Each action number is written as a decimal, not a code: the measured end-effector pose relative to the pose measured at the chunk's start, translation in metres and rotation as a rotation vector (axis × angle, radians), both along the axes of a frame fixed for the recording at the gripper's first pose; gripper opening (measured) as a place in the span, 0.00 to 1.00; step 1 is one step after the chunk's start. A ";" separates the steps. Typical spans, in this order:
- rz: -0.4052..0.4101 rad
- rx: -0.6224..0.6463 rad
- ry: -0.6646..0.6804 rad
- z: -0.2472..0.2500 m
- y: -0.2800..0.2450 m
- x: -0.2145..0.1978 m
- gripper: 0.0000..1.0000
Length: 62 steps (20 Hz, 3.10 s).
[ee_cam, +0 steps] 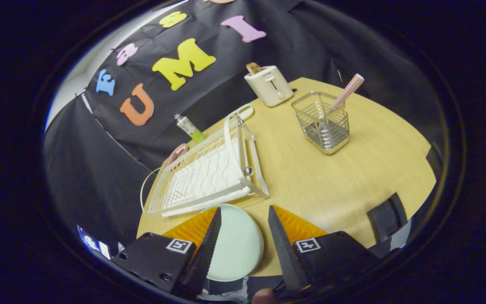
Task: Take the plate from the dish rack, then take the spoon from the basket and place it into the plate.
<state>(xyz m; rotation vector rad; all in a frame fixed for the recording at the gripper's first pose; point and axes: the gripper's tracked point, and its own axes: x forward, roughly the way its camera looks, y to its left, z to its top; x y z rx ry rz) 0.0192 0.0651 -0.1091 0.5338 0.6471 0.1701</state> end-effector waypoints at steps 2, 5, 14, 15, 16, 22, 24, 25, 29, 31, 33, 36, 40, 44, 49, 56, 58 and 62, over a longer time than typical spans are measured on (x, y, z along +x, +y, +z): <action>0.007 -0.067 -0.102 0.022 -0.014 -0.006 0.79; -0.022 -0.214 -0.247 0.046 -0.050 -0.018 0.91; -0.179 -0.425 -0.441 0.045 -0.175 -0.004 1.00; -0.188 -0.439 -0.441 0.041 -0.186 0.006 1.00; -0.187 -0.444 -0.441 0.035 -0.192 0.018 1.00; -0.180 -0.381 -0.414 0.006 -0.213 0.089 0.90; -0.182 -0.329 -0.410 0.003 -0.213 0.107 0.78; -0.173 -0.297 -0.409 0.004 -0.210 0.114 0.72; -0.144 -0.258 -0.406 0.005 -0.205 0.128 0.44; -0.135 -0.249 -0.409 0.009 -0.203 0.130 0.35; -0.109 -0.229 -0.399 0.013 -0.197 0.125 0.29; -0.093 -0.240 -0.388 0.019 -0.191 0.124 0.18; -0.089 -0.258 -0.398 0.043 -0.185 0.109 0.14; -0.132 -0.309 -0.462 0.090 -0.188 0.079 0.14; -0.032 -0.289 -0.513 0.139 -0.139 0.027 0.15; 0.196 -0.258 -0.489 0.142 -0.037 -0.023 0.14; 0.255 -0.264 -0.470 0.135 -0.010 -0.030 0.14; 0.386 -0.290 -0.401 0.107 0.046 -0.042 0.14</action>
